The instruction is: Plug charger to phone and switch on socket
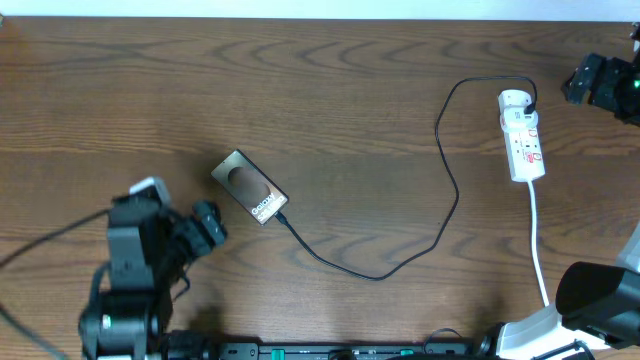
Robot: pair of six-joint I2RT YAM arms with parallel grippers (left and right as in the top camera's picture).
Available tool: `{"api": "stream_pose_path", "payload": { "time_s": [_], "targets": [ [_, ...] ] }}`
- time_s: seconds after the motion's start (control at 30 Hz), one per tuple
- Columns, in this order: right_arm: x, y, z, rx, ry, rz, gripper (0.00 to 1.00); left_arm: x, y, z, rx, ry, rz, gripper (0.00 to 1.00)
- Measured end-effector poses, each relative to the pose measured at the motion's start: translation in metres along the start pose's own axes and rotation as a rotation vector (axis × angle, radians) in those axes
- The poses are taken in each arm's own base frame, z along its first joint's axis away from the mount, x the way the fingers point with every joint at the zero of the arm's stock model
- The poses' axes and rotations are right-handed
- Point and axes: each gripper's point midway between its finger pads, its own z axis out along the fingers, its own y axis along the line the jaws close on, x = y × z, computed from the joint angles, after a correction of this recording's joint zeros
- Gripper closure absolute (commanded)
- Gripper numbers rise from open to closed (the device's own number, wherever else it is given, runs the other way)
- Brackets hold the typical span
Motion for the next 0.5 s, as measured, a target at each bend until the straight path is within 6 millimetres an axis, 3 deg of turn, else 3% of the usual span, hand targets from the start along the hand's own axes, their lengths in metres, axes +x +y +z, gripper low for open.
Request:
{"api": "stream_pose_path", "payload": {
  "time_s": [0.23, 0.5],
  "targets": [
    [0.0, 0.0, 0.0, 0.001, 0.0, 0.0, 0.01, 0.013, 0.014, -0.005, 0.031, -0.146, 0.006, 0.04],
    [0.0, 0.0, 0.0, 0.0, 0.0, 0.0, 0.01, -0.011, 0.003, -0.004, 0.174, -0.436, 0.011, 0.04]
  ]
}}
